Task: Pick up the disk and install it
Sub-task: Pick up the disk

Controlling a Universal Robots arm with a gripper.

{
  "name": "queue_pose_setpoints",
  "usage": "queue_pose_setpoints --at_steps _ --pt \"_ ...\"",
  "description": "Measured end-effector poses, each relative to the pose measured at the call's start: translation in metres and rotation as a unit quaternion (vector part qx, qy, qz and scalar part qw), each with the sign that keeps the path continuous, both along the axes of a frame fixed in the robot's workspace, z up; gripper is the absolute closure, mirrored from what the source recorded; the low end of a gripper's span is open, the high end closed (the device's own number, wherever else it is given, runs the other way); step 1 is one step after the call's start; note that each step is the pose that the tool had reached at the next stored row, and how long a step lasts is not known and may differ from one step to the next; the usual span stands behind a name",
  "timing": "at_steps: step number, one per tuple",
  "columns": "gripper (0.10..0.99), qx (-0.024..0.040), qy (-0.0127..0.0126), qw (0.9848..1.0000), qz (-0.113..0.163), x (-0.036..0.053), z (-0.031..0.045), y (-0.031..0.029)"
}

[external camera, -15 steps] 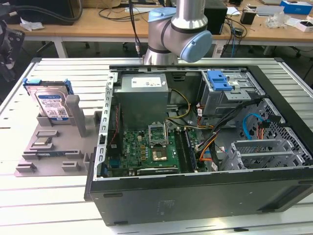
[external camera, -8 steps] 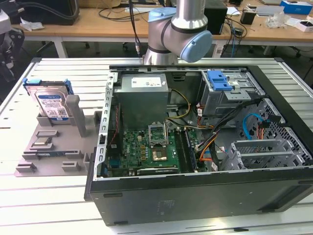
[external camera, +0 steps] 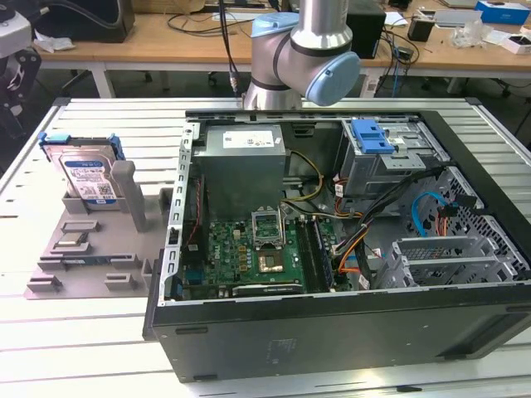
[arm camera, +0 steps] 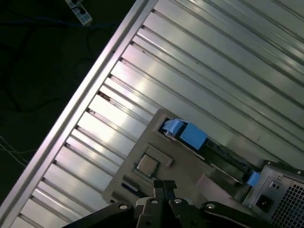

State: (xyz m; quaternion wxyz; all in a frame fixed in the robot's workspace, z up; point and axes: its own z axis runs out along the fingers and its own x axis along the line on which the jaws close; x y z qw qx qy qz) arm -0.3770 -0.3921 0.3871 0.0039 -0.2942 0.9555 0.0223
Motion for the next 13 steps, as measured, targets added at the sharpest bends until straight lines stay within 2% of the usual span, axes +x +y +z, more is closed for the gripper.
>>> queue_pose_setpoints --at_steps 3,6,9,10,13 --pt "0.984 -0.0001 0.0 0.9996 0.029 0.0 0.0 0.0" --pt "0.984 -0.0001 0.0 0.9973 0.073 0.0 0.0 0.0" --pt "0.984 -0.0001 0.0 0.9938 0.111 0.0 0.0 0.0" --pt "0.984 -0.0001 0.0 0.9889 0.148 0.0 0.0 0.0001" --pt "0.984 -0.0001 0.0 0.9846 0.175 0.0 0.0 0.0001"
